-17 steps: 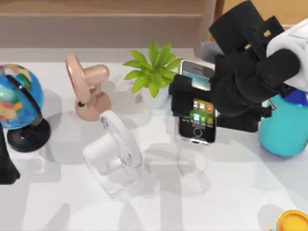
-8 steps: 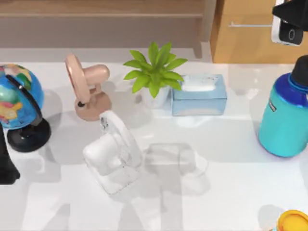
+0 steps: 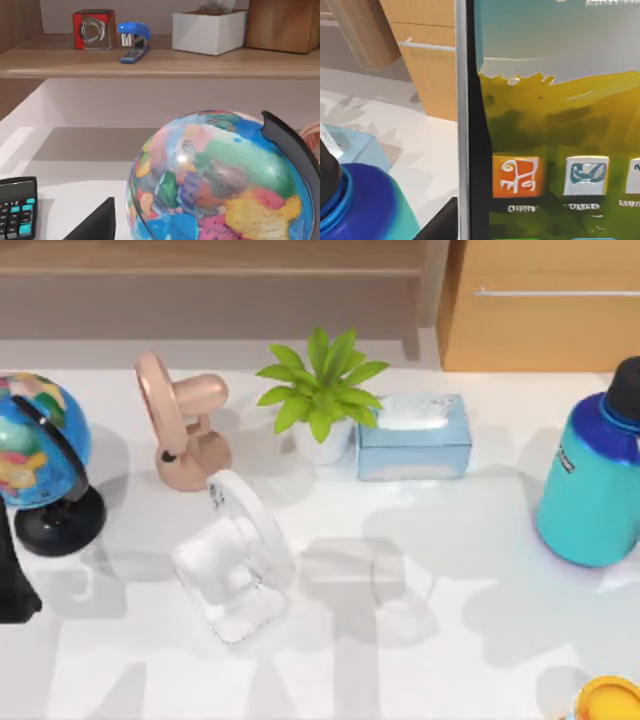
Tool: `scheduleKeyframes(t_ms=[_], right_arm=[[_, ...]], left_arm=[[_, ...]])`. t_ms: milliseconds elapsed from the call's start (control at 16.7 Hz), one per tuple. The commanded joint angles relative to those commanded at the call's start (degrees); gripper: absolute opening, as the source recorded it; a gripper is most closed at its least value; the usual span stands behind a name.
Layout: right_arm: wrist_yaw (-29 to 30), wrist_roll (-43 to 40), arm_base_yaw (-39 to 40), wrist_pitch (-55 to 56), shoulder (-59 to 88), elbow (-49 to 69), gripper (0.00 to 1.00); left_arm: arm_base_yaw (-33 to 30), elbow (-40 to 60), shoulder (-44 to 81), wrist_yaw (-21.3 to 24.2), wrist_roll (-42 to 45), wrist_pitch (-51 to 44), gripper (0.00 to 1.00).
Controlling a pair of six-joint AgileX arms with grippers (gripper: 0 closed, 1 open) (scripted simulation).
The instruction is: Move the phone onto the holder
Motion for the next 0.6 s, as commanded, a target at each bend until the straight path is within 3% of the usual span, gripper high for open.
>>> scheduleKeyframes(t_ms=[300,600], right_arm=[[-2.65,-18.04,-15.27,1.42,0.85,-8.05,0.00],[-1.41,-23.21,-18.77,2.20,2.02,-10.77,0.00]], left_arm=[[0.00,0.00,0.00,0.00,0.00,0.00,1.00],[0.00,0.00,0.00,0.00,0.00,0.00,1.00]])
